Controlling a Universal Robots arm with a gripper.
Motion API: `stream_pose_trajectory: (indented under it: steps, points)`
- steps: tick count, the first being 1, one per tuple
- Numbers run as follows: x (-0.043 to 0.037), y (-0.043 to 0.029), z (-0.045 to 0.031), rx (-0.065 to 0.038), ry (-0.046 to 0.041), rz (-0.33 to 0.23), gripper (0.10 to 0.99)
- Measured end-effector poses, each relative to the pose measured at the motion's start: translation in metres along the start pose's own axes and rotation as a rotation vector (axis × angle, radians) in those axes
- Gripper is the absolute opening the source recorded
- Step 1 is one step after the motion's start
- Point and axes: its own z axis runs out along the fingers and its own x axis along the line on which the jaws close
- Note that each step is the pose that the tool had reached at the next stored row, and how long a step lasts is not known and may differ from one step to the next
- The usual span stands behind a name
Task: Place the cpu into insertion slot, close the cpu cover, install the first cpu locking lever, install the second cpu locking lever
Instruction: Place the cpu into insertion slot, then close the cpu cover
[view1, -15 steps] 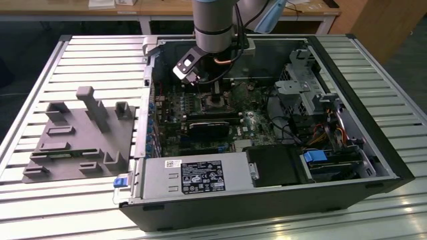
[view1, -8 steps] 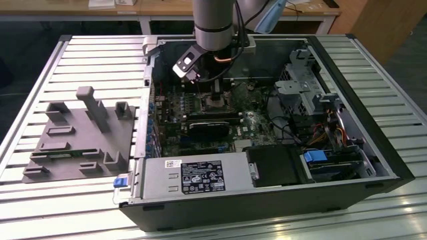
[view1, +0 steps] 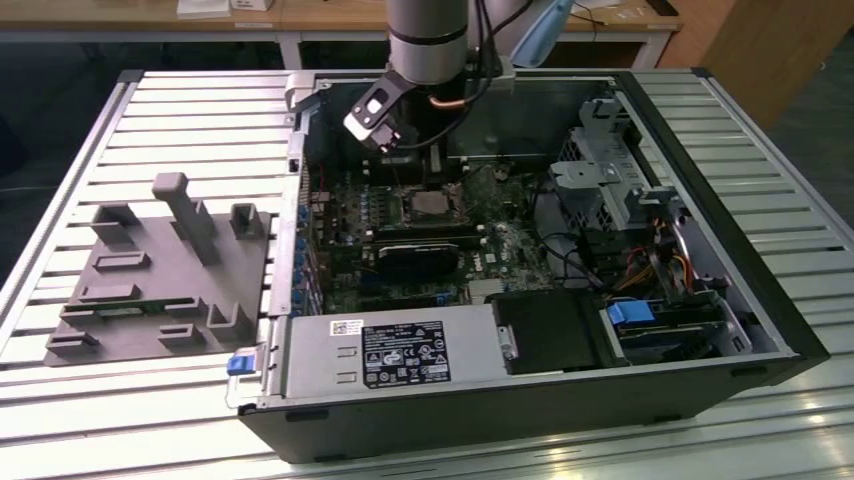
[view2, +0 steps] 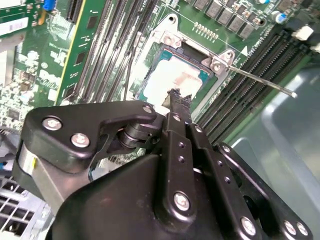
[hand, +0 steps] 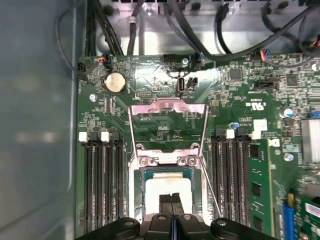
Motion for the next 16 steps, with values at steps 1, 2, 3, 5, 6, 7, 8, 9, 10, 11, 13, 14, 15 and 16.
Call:
stream_pose_trajectory:
  steps: [1,2,3,5,6,7,8,9,10,11,13,14,15,16]
  points:
    - [0.0,0.0002,-0.0027,0.0,0.0,0.0,0.102]
    - [0.0001,0.0005,-0.0053,0.0,-0.0001,0.0,0.102]
    - [0.0001,0.0007,-0.0078,0.0,0.0,0.0,0.102]
    - [0.0002,0.0011,-0.0126,0.0,-0.0001,0.0,0.102]
    - [0.0002,0.0013,-0.0148,0.0,0.0,0.0,0.102]
    - [0.0002,0.0015,-0.0167,0.0,0.0,0.0,0.102]
    - [0.0003,0.0017,-0.0185,0.0,-0.0001,0.0,0.102]
    - [0.0003,0.0018,-0.0195,0.0,-0.0001,0.0,0.102]
    - [0.0003,0.0018,-0.0195,0.0,0.0001,0.0,0.102]
    - [0.0003,0.0018,-0.0195,0.0,0.0002,0.0,0.102]
    - [0.0003,0.0018,-0.0196,0.0,0.0001,0.0,0.102]
    - [0.0003,0.0018,-0.0196,0.0,0.0,0.0,0.102]
    - [0.0003,0.0018,-0.0197,0.0,0.0,0.0,0.102]
    - [0.0003,0.0018,-0.0198,0.0,0.0,0.0,0.102]
